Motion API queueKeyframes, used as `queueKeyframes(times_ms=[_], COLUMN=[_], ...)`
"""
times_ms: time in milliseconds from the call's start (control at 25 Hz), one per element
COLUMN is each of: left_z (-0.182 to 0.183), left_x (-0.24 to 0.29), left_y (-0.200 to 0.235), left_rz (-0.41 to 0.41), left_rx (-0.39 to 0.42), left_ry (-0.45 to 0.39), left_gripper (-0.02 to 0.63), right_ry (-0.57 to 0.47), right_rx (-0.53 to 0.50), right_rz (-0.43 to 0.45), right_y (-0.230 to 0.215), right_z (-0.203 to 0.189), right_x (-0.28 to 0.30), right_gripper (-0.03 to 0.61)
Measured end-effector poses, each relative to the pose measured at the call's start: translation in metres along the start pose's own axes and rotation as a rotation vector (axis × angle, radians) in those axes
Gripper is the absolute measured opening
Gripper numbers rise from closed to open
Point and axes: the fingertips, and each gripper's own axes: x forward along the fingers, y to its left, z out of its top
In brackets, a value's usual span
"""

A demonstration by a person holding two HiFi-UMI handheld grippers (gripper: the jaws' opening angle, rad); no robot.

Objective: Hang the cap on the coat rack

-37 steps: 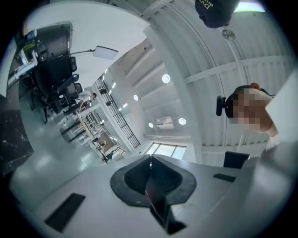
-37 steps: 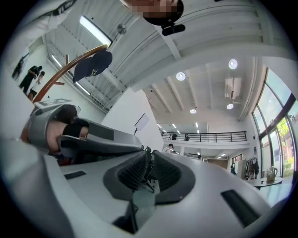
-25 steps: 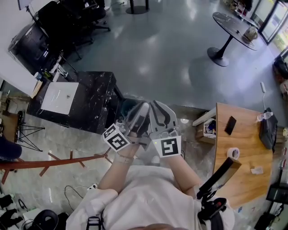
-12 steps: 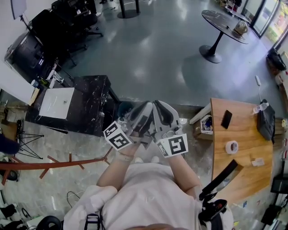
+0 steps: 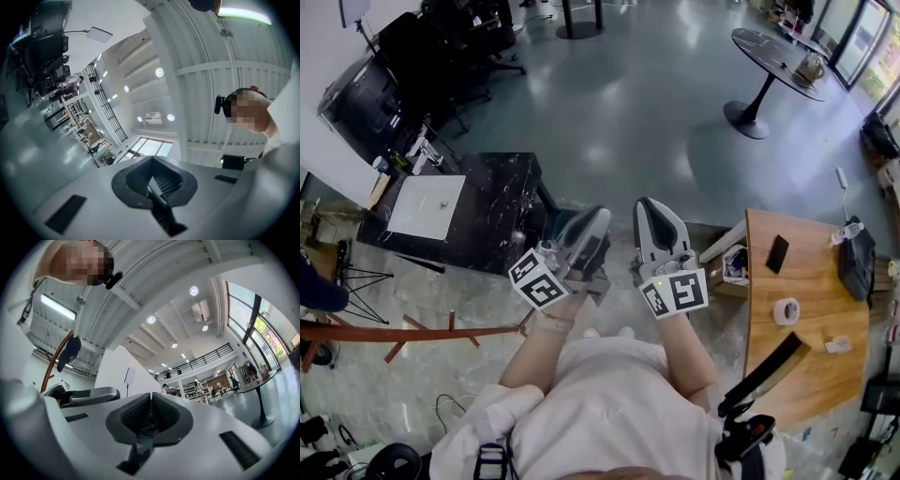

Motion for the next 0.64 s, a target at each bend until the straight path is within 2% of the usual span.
queueKeyframes(times_ms=[120,240,640], left_z=[0.004,0.009,0.033], left_x=[-0.009,-0.015,-0.031], left_y=[0.005,0.002,0.011], left_rz=[0.011,-0.018,-0.019], left_rx=[0.002,0.0,-0.011], left_ry=[0.01,0.017,-0.045], left_gripper=[0.008,0.008,0.008], right_ry=[0.003,0.001,0.006], right_rx=[0.011,0.005,-0.014], right_rz=[-0.004,0.006,0.016], right_y=[0.001,0.009,0.025], right_z=[-0.004,-0.005,-0.006], right_x=[0.001,0.004,0.012], right_gripper=[0.032,0.032,0.032])
